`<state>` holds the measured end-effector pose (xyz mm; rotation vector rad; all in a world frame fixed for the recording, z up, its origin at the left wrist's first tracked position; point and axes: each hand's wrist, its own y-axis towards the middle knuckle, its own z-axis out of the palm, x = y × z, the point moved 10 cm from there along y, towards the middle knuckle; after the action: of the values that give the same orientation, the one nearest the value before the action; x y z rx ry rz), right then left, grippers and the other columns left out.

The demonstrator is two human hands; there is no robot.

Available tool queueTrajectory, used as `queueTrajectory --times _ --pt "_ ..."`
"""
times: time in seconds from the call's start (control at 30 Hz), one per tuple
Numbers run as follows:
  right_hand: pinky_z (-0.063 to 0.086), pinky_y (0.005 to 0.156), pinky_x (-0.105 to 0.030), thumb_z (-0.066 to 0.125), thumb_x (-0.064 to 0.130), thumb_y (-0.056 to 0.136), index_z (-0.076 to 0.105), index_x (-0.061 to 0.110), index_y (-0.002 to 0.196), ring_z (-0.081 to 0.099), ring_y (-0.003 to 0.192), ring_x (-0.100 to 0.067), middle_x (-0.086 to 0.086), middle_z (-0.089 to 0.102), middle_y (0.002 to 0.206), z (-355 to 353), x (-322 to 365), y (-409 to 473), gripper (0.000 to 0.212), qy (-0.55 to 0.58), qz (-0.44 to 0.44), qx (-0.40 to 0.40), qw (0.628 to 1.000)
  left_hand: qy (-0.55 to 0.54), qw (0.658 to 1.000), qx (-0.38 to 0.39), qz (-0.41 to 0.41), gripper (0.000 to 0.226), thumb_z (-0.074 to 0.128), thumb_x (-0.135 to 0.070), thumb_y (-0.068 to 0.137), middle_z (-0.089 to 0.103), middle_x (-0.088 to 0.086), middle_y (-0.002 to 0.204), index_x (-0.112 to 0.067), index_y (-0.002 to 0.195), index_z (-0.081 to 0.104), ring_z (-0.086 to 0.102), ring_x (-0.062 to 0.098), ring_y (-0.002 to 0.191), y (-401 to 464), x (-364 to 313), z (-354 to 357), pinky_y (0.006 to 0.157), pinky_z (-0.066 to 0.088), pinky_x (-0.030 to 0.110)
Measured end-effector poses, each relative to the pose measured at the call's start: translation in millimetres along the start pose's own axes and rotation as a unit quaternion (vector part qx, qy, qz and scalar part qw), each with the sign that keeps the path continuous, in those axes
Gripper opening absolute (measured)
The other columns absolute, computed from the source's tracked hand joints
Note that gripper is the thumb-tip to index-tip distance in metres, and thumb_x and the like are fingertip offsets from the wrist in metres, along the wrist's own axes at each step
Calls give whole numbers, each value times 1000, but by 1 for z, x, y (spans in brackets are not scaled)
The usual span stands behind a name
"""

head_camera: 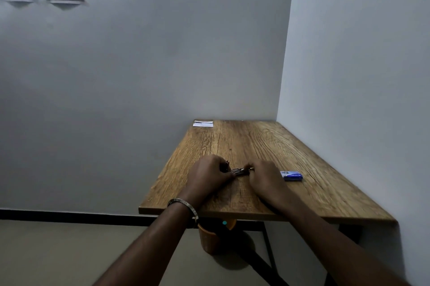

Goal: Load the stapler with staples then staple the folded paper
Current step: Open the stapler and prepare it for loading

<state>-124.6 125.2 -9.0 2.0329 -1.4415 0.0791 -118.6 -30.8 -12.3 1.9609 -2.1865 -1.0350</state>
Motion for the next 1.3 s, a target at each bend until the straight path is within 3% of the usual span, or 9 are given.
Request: queueTrajectory --times 0.1,0.27,0.57,0.7,1.0,1.3 --pt "53 74 -35 48 13 95 64 18 103 61 84 -18 -4 67 98 4 9 -2 19 -53 -35 1 998 6 1000 1 2 25 73 -48 81 71 -9 86 -27 93 74 63 5 74 0 -1 0 64 58 30" --pt "47 67 -31 43 14 96 61 21 94 56 78 -16 -3 64 95 3 16 0 19 -78 -66 4 995 11 1000 -4 3 26 72 -49 81 71 -9 88 -27 95 74 63 5 76 0 -1 -1 64 56 27" --pt "54 88 -33 53 4 92 74 19 109 65 100 -17 -2 72 108 1 14 4 31 8 -51 19 998 6 1000 -10 6 25 73 -47 82 71 -9 88 -26 96 74 61 4 74 0 -1 -2 58 50 21" --pt "51 100 -35 52 2 91 67 17 126 64 114 -20 -6 71 122 -7 15 2 40 7 -60 -17 998 8 1000 -10 10 26 73 -47 81 72 -9 89 -26 96 75 63 6 76 0 -2 -2 61 53 24" --pt "56 87 -34 54 10 92 67 20 123 69 97 -20 -5 74 109 -8 25 -4 35 -58 -122 -24 991 10 1000 -6 2 26 73 -48 81 71 -10 90 -27 97 74 62 5 77 0 0 0 64 56 27" --pt "54 88 -33 53 4 88 69 18 118 66 99 -17 -3 73 111 -10 24 -4 36 -34 -117 -26 992 0 1000 -5 7 29 73 -50 80 71 -11 90 -27 97 74 62 3 76 0 0 0 62 55 24"
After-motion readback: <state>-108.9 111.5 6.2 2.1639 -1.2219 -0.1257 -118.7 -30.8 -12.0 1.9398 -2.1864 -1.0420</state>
